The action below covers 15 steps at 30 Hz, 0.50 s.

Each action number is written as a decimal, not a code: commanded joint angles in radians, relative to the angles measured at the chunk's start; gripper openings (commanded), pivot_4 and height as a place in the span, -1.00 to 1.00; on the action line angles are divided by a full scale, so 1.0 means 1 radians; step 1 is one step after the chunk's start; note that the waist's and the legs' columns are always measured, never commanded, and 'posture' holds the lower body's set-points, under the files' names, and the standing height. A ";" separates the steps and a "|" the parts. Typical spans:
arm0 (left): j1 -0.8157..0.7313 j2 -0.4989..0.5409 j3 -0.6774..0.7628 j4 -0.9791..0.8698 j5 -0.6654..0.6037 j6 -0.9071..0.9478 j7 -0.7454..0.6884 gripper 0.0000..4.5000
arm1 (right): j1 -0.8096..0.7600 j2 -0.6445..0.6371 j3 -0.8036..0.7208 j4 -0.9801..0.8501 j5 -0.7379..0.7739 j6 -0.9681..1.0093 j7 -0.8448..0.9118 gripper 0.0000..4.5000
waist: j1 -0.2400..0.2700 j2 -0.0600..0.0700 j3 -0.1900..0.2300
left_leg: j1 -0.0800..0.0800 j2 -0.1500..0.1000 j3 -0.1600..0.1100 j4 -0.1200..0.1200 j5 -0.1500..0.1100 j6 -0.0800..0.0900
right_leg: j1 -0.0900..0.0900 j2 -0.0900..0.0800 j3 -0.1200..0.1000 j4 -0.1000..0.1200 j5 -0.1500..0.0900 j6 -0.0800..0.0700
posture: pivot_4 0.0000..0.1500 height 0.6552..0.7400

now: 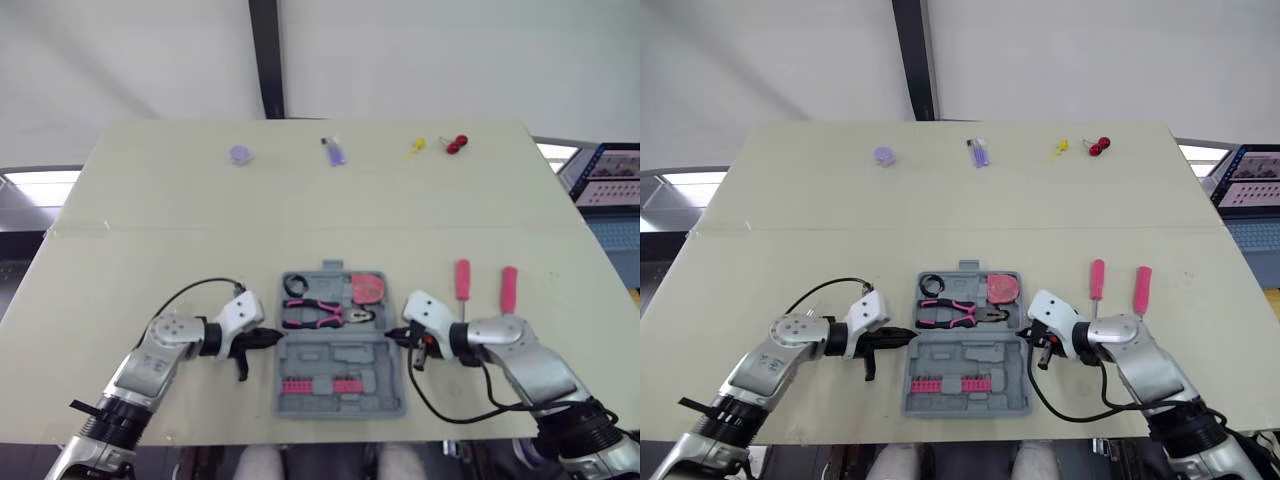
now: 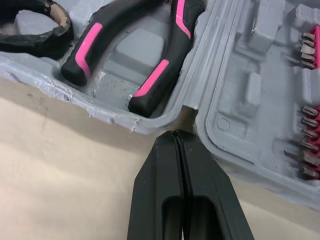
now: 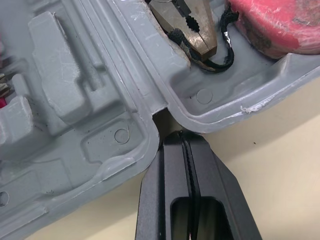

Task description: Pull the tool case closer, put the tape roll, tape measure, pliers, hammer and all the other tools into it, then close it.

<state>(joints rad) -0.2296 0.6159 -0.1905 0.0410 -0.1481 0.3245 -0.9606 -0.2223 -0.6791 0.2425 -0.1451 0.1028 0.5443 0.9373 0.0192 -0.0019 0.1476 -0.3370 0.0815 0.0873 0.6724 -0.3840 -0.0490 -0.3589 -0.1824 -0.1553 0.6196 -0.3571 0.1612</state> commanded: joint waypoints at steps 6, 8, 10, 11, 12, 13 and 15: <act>0.013 0.049 0.073 -0.003 -0.020 -0.026 -0.008 -1.00 | 0.032 -0.080 -0.067 0.047 0.027 -0.058 0.036 -0.99 | 0.003 0.000 0.000 | 0.000 0.000 0.000 0.000 0.000 0.000 | 0.000 0.000 0.000 0.000 0.000 0.000 | 1.00 1.00; 0.024 0.061 0.107 -0.019 -0.039 -0.011 -0.007 -1.00 | 0.053 -0.096 -0.117 0.042 0.065 -0.064 0.043 -0.99 | 0.004 0.000 0.000 | 0.000 0.000 0.000 0.000 0.000 0.000 | 0.000 0.000 0.000 0.000 0.000 0.000 | 1.00 1.00; 0.044 0.078 0.154 -0.049 -0.069 0.012 -0.006 -1.00 | 0.079 -0.103 -0.197 0.033 0.122 -0.064 0.050 -0.99 | 0.002 0.000 0.000 | 0.000 0.000 0.000 0.000 0.000 0.000 | 0.000 0.000 0.000 0.000 0.000 0.000 | 1.00 1.00; 0.058 0.086 0.188 -0.073 -0.098 0.036 -0.006 -1.00 | 0.092 -0.101 -0.258 0.024 0.173 -0.050 0.056 -0.99 | 0.002 0.000 0.000 | 0.000 0.000 0.000 0.000 0.000 0.000 | 0.000 0.000 0.000 0.000 0.000 0.000 | 1.00 1.00; 0.075 0.100 0.234 -0.107 -0.128 0.063 -0.001 -1.00 | 0.101 -0.095 -0.341 0.013 0.243 -0.009 0.056 -0.99 | 0.002 0.000 0.000 | 0.000 0.000 0.000 0.000 0.000 0.000 | 0.000 0.000 0.000 0.000 0.000 0.000 | 1.00 1.00; 0.093 0.116 0.285 -0.135 -0.154 0.088 0.007 -1.00 | 0.115 -0.100 -0.415 0.006 0.300 0.023 0.060 -0.99 | 0.002 0.000 0.001 | 0.000 0.000 0.000 -0.001 0.000 0.000 | 0.000 0.000 0.000 0.000 0.000 0.000 | 1.00 1.00; 0.127 0.149 0.375 -0.172 -0.190 0.133 0.023 -1.00 | 0.145 -0.122 -0.523 0.009 0.361 0.058 0.064 -0.99 | 0.002 0.000 0.002 | 0.000 0.000 0.000 -0.001 0.000 0.000 | 0.000 0.000 0.000 0.000 0.000 0.000 | 1.00 1.00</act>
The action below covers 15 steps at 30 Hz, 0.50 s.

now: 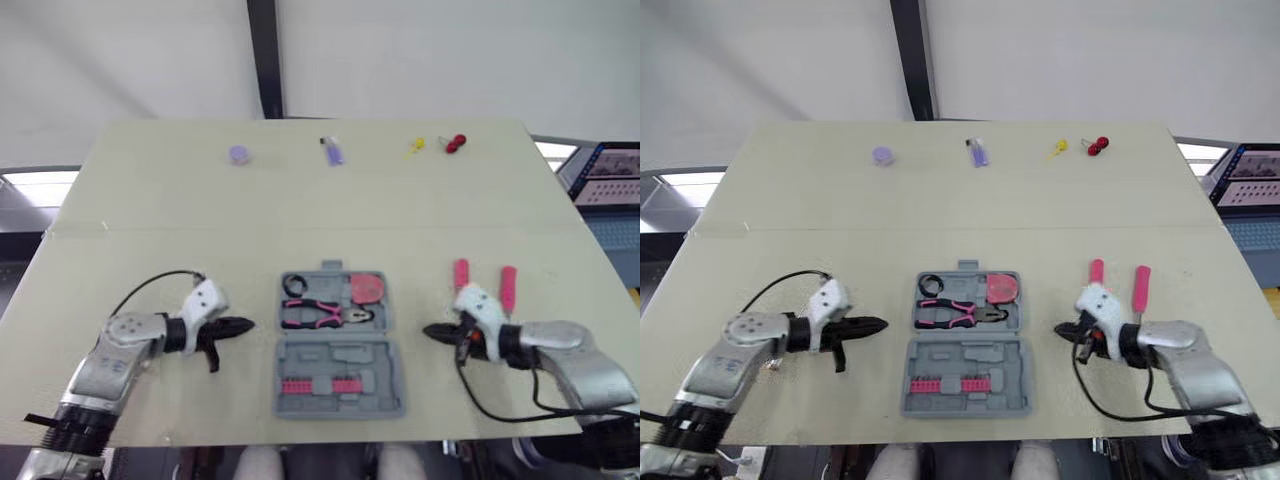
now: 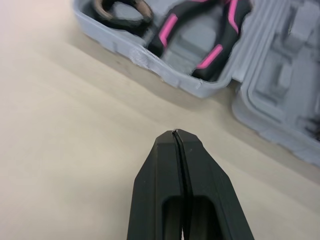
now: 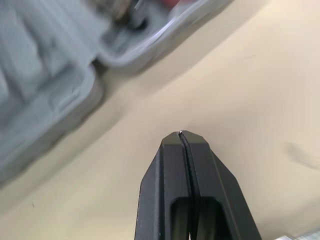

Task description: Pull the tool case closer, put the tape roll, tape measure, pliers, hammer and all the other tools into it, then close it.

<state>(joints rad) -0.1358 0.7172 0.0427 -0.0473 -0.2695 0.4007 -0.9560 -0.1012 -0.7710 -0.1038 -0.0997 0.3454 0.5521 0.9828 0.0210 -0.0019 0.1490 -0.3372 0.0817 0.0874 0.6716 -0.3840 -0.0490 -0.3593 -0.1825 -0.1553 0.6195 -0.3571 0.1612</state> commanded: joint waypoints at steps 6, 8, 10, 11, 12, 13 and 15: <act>0.168 0.106 0.467 -0.011 -0.082 0.081 0.127 -0.18 | 0.111 -0.075 -0.449 0.198 0.137 0.029 -0.045 -0.38 | 0.001 -0.001 0.001 | 0.001 0.000 0.001 -0.002 0.000 0.000 | 0.001 0.000 0.000 -0.001 0.000 0.000 | 1.00 1.00; 0.203 0.101 0.572 0.031 -0.067 0.045 0.191 0.28 | 0.119 -0.073 -0.516 0.307 0.114 -0.045 -0.091 0.07 | 0.001 -0.001 0.001 | 0.001 0.000 0.002 -0.004 0.000 0.000 | 0.000 0.000 0.000 -0.003 0.000 0.000 | 1.00 1.00; 0.221 0.088 0.642 0.078 -0.053 0.017 0.258 0.75 | 0.111 -0.064 -0.564 0.412 0.097 -0.125 -0.138 0.55 | -0.001 -0.001 0.001 | 0.002 0.000 0.002 -0.004 0.000 0.000 | 0.000 0.000 0.001 -0.003 0.000 0.000 | 1.00 1.00; 0.225 0.079 0.668 0.104 -0.045 0.000 0.294 0.96 | 0.100 -0.056 -0.582 0.464 0.085 -0.180 -0.173 0.73 | -0.003 -0.001 0.001 | 0.002 0.000 0.002 -0.004 0.000 0.000 | 0.000 0.000 0.001 -0.003 0.000 0.000 | 1.00 1.00; 0.226 0.072 0.687 0.130 -0.041 -0.013 0.322 1.00 | 0.086 -0.049 -0.598 0.510 0.079 -0.225 -0.200 0.98 | -0.005 -0.001 0.001 | 0.002 0.000 0.003 -0.004 0.000 0.000 | 0.001 0.000 0.002 -0.003 0.000 0.000 | 1.00 1.00; 0.229 0.062 0.701 0.160 -0.040 -0.032 0.339 1.00 | 0.067 -0.042 -0.615 0.565 0.080 -0.269 -0.223 1.00 | -0.008 -0.001 0.001 | 0.003 0.000 0.003 -0.005 0.000 0.000 | 0.001 0.000 0.002 -0.003 0.000 0.000 | 1.00 1.00; 0.237 0.043 0.713 0.217 -0.031 -0.074 0.370 1.00 | 0.045 -0.032 -0.617 0.662 0.062 -0.355 -0.251 1.00 | -0.019 -0.001 0.001 | 0.003 0.000 0.003 -0.005 0.000 0.000 | 0.000 0.000 0.002 -0.003 0.000 0.000 | 1.00 1.00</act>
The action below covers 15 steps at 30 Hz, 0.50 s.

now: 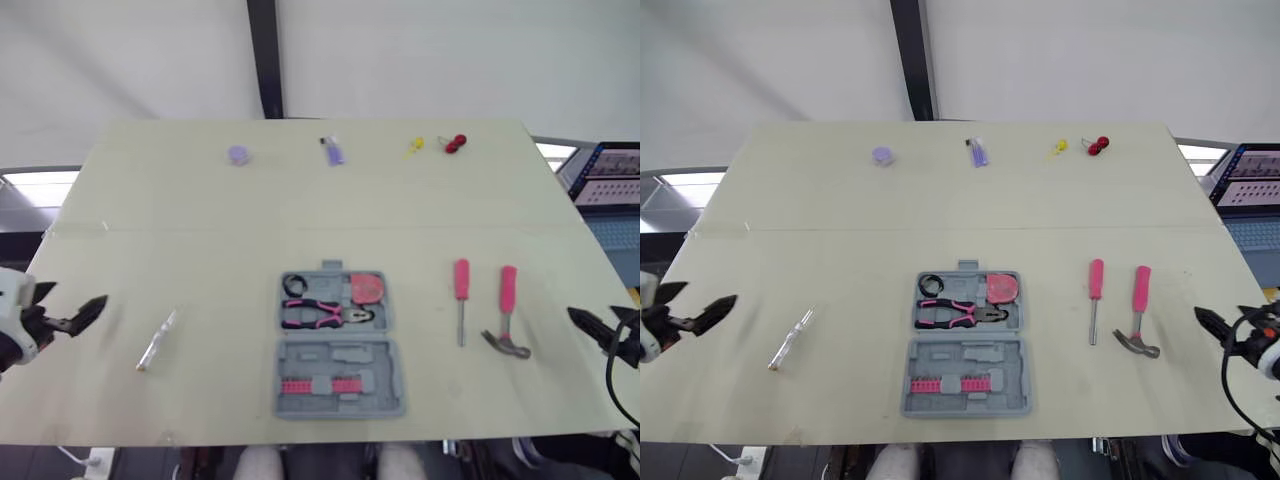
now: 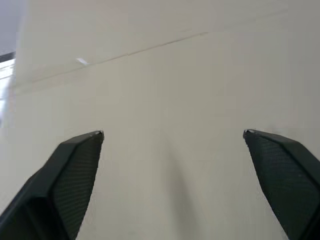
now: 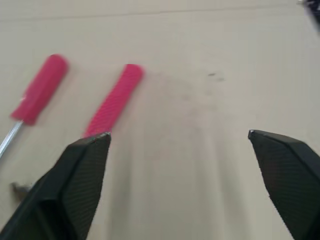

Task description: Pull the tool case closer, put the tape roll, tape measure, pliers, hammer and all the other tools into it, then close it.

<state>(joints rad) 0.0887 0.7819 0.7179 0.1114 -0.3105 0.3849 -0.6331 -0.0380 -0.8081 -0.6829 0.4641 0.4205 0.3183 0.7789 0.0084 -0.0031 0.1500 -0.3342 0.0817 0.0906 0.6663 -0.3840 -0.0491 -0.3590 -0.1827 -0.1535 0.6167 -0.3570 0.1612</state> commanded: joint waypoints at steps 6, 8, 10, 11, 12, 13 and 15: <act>0.004 -0.063 0.058 0.145 0.012 -0.144 0.145 1.00 | -0.049 0.007 -0.003 0.206 -0.030 -0.237 -0.054 1.00 | -0.025 0.000 0.000 | 0.000 0.000 0.000 -0.001 0.000 0.000 | 0.000 0.000 0.000 -0.001 0.000 0.000 | 1.00 1.00; 0.017 -0.081 0.032 0.128 -0.004 -0.149 0.128 1.00 | -0.058 0.011 0.007 0.202 -0.021 -0.246 -0.034 1.00 | -0.030 0.000 0.000 | 0.000 0.000 0.000 -0.001 0.000 0.000 | 0.000 0.000 0.000 0.000 0.000 0.000 | 1.00 1.00; 0.041 -0.101 0.008 0.078 -0.035 -0.172 0.071 1.00 | -0.056 0.024 0.018 0.128 0.008 -0.219 -0.003 1.00 | -0.036 0.000 0.000 | 0.000 0.000 0.000 -0.001 0.000 0.000 | 0.000 0.000 0.000 0.000 0.000 0.000 | 1.00 1.00; 0.062 -0.113 -0.004 0.036 -0.054 -0.204 0.024 1.00 | -0.047 0.038 0.037 0.043 0.030 -0.185 0.017 1.00 | -0.038 0.000 0.000 | 0.000 0.000 0.000 -0.001 0.000 0.000 | 0.000 0.000 0.000 0.000 0.000 0.000 | 1.00 1.00; 0.081 -0.123 -0.012 0.002 -0.073 -0.224 -0.017 1.00 | -0.034 0.050 0.067 -0.057 0.049 -0.149 0.035 1.00 | -0.039 0.000 0.000 | 0.000 0.000 0.000 -0.002 0.000 0.000 | 0.000 0.000 0.000 0.000 0.000 0.000 | 1.00 1.00; 0.098 -0.134 -0.018 -0.028 -0.099 -0.226 -0.054 1.00 | -0.021 0.060 0.101 -0.157 0.067 -0.110 0.049 1.00 | -0.041 0.001 0.000 | 0.000 0.000 0.000 -0.002 0.000 0.000 | 0.000 0.000 -0.001 0.000 0.000 0.000 | 1.00 1.00; 0.129 -0.143 -0.037 -0.058 -0.127 -0.221 -0.107 1.00 | -0.013 0.071 0.170 -0.347 0.114 -0.017 0.054 1.00 | -0.042 0.001 0.000 | 0.000 0.001 0.000 -0.002 0.000 0.000 | -0.001 0.000 -0.001 0.000 0.000 0.000 | 1.00 1.00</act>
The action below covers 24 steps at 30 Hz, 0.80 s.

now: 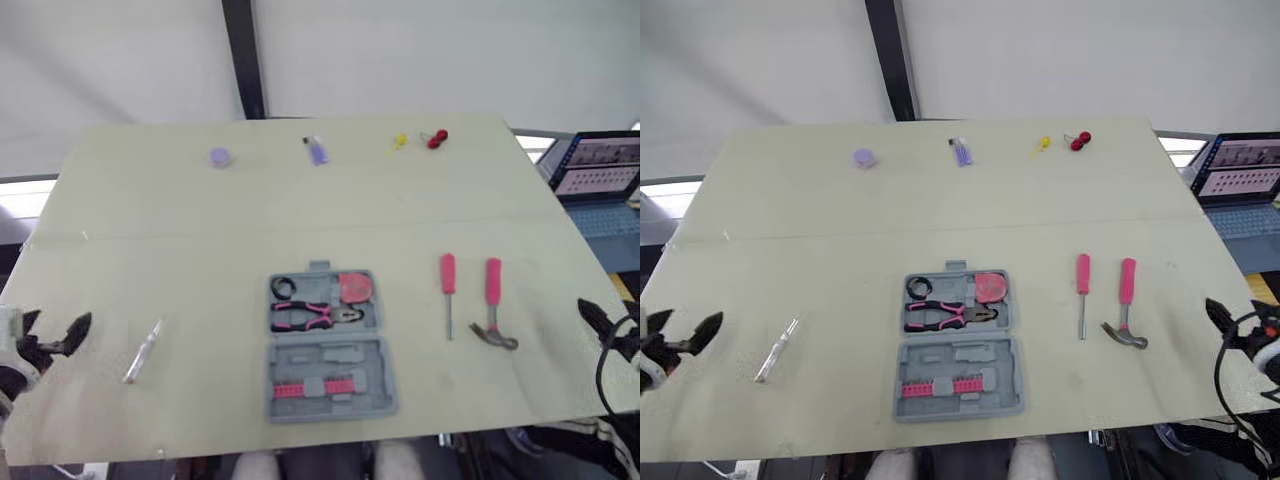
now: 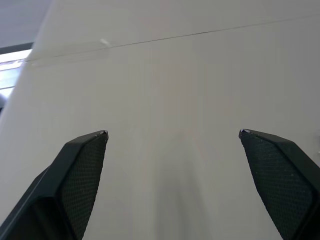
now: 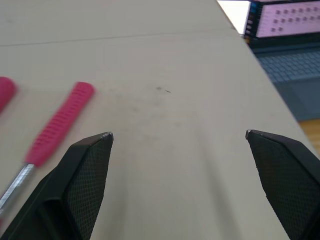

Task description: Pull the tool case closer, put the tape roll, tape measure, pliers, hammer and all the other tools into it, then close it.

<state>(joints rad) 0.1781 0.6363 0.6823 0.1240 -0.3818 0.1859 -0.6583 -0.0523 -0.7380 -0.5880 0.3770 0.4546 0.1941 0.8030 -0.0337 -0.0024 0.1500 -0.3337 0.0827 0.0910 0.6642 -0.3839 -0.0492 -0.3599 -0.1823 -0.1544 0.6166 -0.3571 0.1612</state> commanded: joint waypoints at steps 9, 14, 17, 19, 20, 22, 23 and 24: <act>0.096 -0.075 -0.170 -0.106 0.008 -0.119 -0.110 1.00 | -0.193 -0.019 0.450 -0.762 0.191 0.368 0.081 1.00 | 0.036 -0.001 0.001 | -0.002 -0.001 -0.002 0.002 0.000 0.000 | 0.000 -0.001 -0.001 0.001 0.000 0.000 | 1.00 1.00; 0.077 -0.146 -0.186 -0.083 0.052 -0.192 -0.009 1.00 | -0.301 -0.007 0.574 -0.819 0.173 0.388 0.108 1.00 | 0.036 -0.003 0.000 | -0.002 -0.001 -0.002 0.005 0.000 0.000 | 0.001 -0.001 -0.001 0.001 0.001 -0.001 | 1.00 1.00; 0.083 -0.168 -0.194 -0.062 0.064 -0.218 0.014 1.00 | -0.332 -0.005 0.611 -0.835 0.171 0.397 0.124 1.00 | 0.032 -0.004 0.000 | -0.002 -0.001 -0.002 0.004 0.000 0.000 | 0.000 -0.001 -0.001 0.001 0.001 -0.001 | 1.00 1.00; 0.095 -0.178 -0.200 -0.051 0.072 -0.234 0.027 1.00 | -0.348 -0.008 0.633 -0.846 0.171 0.401 0.139 1.00 | 0.031 -0.004 0.000 | -0.002 -0.001 -0.002 0.004 0.000 0.000 | 0.000 -0.001 -0.002 0.001 0.001 -0.001 | 1.00 1.00; 0.098 -0.183 -0.199 -0.044 0.077 -0.237 0.040 1.00 | -0.355 -0.009 0.642 -0.851 0.171 0.402 0.146 1.00 | 0.030 -0.004 0.000 | -0.002 -0.001 -0.002 0.004 0.000 0.000 | 0.000 -0.001 -0.002 0.001 0.001 -0.001 | 1.00 1.00; 0.102 -0.187 -0.196 -0.031 0.080 -0.235 0.060 1.00 | -0.367 -0.012 0.655 -0.851 0.169 0.402 0.160 1.00 | 0.030 -0.004 0.000 | -0.002 -0.001 -0.002 0.004 0.000 0.000 | 0.000 -0.001 -0.002 0.001 0.001 -0.001 | 1.00 1.00; 0.103 -0.189 -0.196 -0.025 0.080 -0.235 0.064 1.00 | -0.372 -0.015 0.660 -0.848 0.165 0.400 0.168 1.00 | 0.030 -0.004 0.000 | -0.002 -0.001 -0.002 0.004 0.000 0.000 | 0.000 -0.001 -0.002 0.001 0.001 -0.001 | 1.00 1.00; 0.105 -0.188 -0.199 -0.020 0.080 -0.236 0.067 1.00 | -0.376 -0.017 0.664 -0.845 0.162 0.399 0.173 1.00 | 0.030 -0.004 0.000 | -0.002 -0.001 -0.002 0.004 0.000 0.000 | 0.000 -0.001 -0.002 0.001 0.001 -0.001 | 1.00 1.00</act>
<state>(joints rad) 0.2707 0.4442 0.4693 0.1053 -0.3057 -0.0342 -0.6035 -0.4139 -0.7423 0.0804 -0.4312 0.6131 0.5983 0.9517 -0.0039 -0.0065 0.1497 -0.3353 0.0822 0.0891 0.6678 -0.3842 -0.0489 -0.3596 -0.1830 -0.1566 0.6178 -0.3564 0.1605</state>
